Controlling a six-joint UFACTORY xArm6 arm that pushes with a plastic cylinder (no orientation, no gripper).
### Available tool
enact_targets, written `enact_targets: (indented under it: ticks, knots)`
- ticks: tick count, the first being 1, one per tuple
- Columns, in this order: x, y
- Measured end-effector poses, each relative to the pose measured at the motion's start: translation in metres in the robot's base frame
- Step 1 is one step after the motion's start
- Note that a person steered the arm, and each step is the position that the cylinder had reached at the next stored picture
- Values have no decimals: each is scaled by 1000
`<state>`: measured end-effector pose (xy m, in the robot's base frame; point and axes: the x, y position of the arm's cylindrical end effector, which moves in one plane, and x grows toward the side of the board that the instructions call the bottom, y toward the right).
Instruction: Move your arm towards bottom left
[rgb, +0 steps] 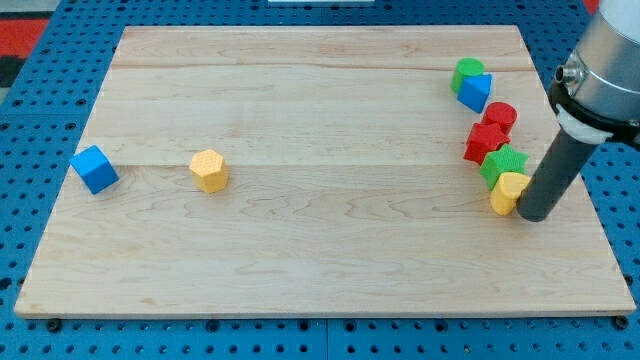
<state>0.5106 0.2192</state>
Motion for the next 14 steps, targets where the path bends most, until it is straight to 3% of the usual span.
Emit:
enact_targets:
  ticks: [1,3,6,8,10,14]
  knots:
    - [-4,-1]
    - [30,-36]
    - [39,-171]
    - [39,-223]
    - [73,-278]
    - [74,-393]
